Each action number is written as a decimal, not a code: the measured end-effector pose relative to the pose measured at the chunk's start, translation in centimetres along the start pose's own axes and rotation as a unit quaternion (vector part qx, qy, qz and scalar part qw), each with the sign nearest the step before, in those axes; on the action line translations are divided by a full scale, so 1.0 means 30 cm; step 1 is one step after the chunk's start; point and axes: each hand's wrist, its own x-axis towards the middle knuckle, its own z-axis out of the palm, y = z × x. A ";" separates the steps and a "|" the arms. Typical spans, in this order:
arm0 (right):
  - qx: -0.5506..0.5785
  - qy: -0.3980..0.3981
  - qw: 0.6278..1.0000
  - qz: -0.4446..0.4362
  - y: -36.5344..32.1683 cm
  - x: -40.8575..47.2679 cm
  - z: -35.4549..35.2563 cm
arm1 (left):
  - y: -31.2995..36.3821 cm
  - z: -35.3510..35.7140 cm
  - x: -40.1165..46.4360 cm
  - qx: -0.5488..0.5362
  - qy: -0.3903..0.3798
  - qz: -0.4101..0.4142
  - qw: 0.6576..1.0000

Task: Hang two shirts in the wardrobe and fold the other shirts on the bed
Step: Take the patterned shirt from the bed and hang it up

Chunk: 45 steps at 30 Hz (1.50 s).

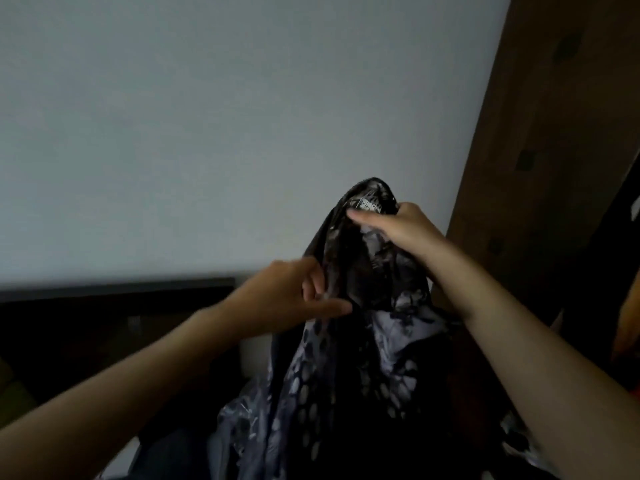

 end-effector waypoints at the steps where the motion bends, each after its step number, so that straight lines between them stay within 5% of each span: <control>1: -0.006 0.004 1.000 0.015 -0.006 0.002 -0.011 | -0.038 0.051 -0.011 -0.001 -0.038 -0.023 0.999; 5: -0.013 0.017 0.999 0.039 -0.007 0.012 -0.066 | -0.141 0.156 -0.008 -0.169 -0.064 -0.051 0.982; 11: -0.113 0.056 0.992 0.023 0.046 0.030 -0.264 | -0.047 -0.033 0.084 -0.345 0.118 -0.116 0.924; 17: -0.164 0.046 0.985 -0.003 0.154 0.015 -0.349 | 0.157 -0.218 0.211 -0.442 0.059 -0.041 0.894; 20: -0.202 0.146 0.967 -0.053 0.160 -0.023 -0.309 | 0.227 -0.254 0.297 -0.440 0.055 -0.031 0.896; 22: -0.113 0.166 0.972 -0.121 0.125 -0.101 -0.240 | 0.264 -0.244 0.351 -0.398 0.040 -0.041 0.916; 26: -0.013 -0.009 0.993 -0.121 0.058 -0.274 -0.083 | 0.319 -0.206 0.439 -0.310 0.054 -0.054 0.948; 31: -0.179 -0.166 0.970 -0.014 0.128 -0.326 0.022 | 0.342 -0.207 0.478 -0.301 0.070 -0.094 0.946; 36: -0.291 -0.030 0.950 -0.111 0.267 -0.230 0.105 | 0.299 -0.209 0.467 -0.365 0.039 -0.146 0.919; 40: -0.347 -0.075 0.934 -0.031 0.406 -0.144 0.091 | 0.246 -0.261 0.471 -0.364 0.073 -0.175 0.912; 45: -0.074 -0.073 0.994 0.042 0.458 -0.080 0.008 | 0.108 -0.364 0.466 -0.147 0.103 -0.131 0.975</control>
